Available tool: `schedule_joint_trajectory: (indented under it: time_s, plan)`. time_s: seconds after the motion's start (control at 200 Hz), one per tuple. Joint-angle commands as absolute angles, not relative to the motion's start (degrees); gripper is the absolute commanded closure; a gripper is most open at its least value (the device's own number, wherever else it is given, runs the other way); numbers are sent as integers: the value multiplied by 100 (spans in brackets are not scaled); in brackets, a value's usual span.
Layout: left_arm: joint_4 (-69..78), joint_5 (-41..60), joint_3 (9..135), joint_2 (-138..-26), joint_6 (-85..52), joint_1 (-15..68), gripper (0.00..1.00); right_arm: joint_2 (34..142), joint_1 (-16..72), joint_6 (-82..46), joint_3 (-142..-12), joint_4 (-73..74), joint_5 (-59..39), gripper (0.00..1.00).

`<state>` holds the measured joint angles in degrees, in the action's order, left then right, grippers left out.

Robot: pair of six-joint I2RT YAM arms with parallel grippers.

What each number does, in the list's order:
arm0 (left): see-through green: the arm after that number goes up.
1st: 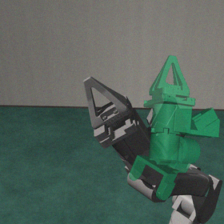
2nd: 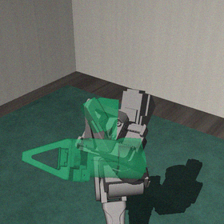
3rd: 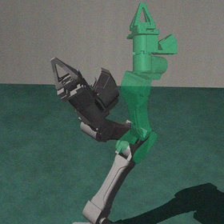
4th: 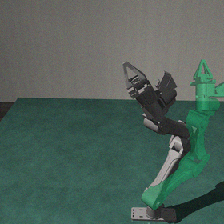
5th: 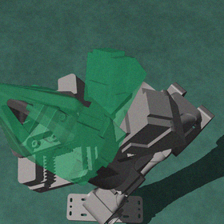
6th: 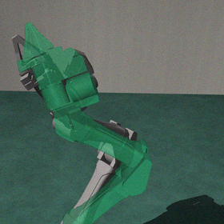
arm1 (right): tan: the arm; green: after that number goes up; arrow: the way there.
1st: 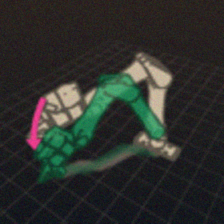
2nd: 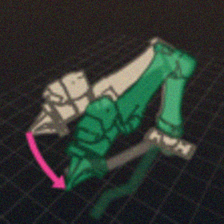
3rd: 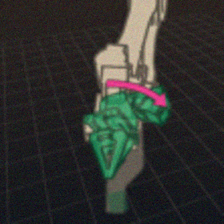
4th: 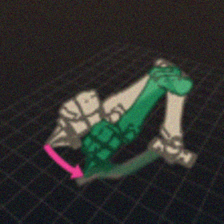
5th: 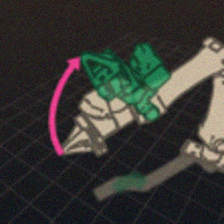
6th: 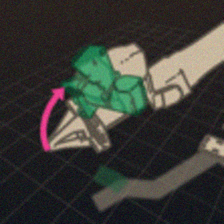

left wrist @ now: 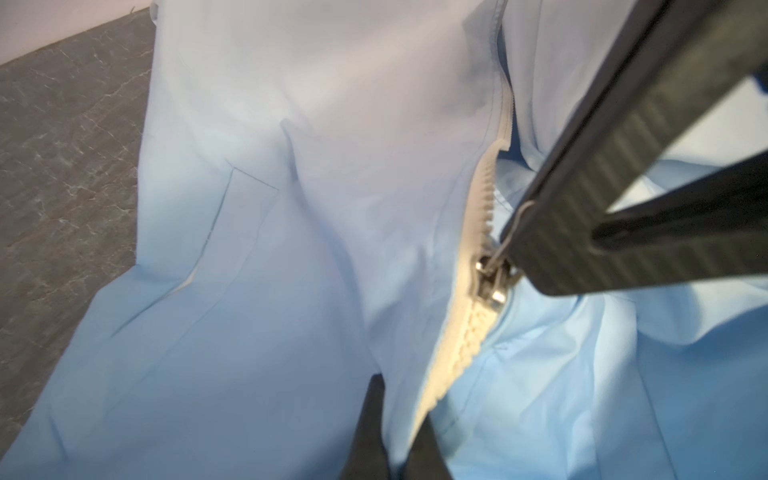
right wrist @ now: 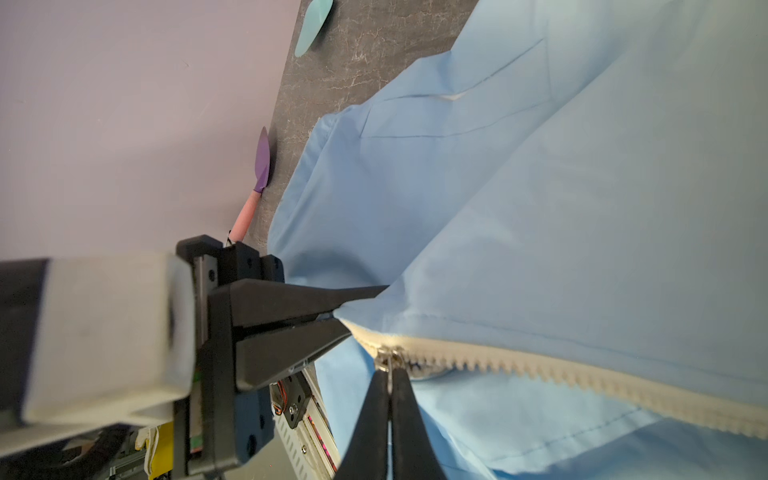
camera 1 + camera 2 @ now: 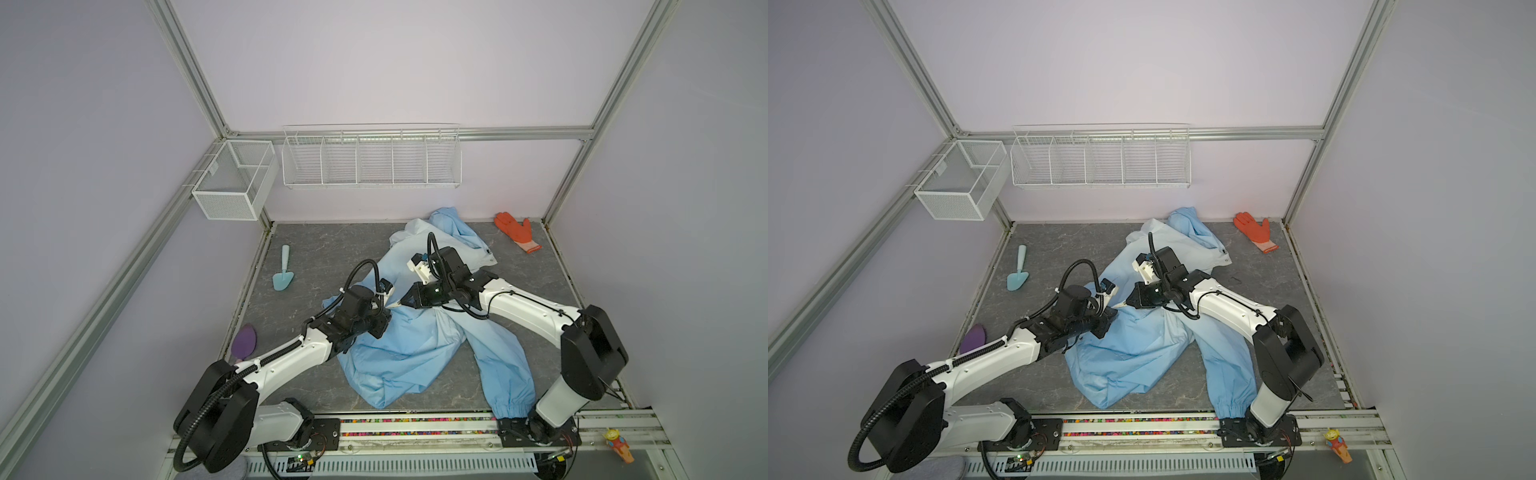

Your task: Zip up the jacket

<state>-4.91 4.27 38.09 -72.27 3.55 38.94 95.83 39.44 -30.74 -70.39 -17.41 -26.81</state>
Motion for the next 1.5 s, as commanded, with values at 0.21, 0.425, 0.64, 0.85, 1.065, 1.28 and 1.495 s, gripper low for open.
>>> schedule_joint_trajectory:
  time_s: [0.21,0.425,0.64,0.85,1.065,1.28,1.495]
  plan:
    - [-1360,-266,4356,-6093,752,3886,100,9390,3777,-2915,-7110,-1840,-1228,93]
    - [-1630,-960,4646,-6059,932,3887,100,9294,3576,-2927,-7066,-1635,-455,93]
    - [-1562,-1545,4862,-6205,1092,3860,100,9290,3051,-2861,-7084,-1617,-9,93]
    - [-1368,-1884,5286,-6609,1227,3586,100,9307,2425,-2782,-7297,-1704,193,93]
    - [-948,-2220,6196,-7343,1246,3157,100,9574,1812,-2700,-7993,-1783,-123,93]
    - [-987,-2339,8149,-8422,1470,3044,100,9982,1389,-2628,-9384,-1768,-879,93]
    - [-1254,-2265,10044,-9101,1658,2927,100,10158,1078,-2520,-10978,-1943,-1264,93]
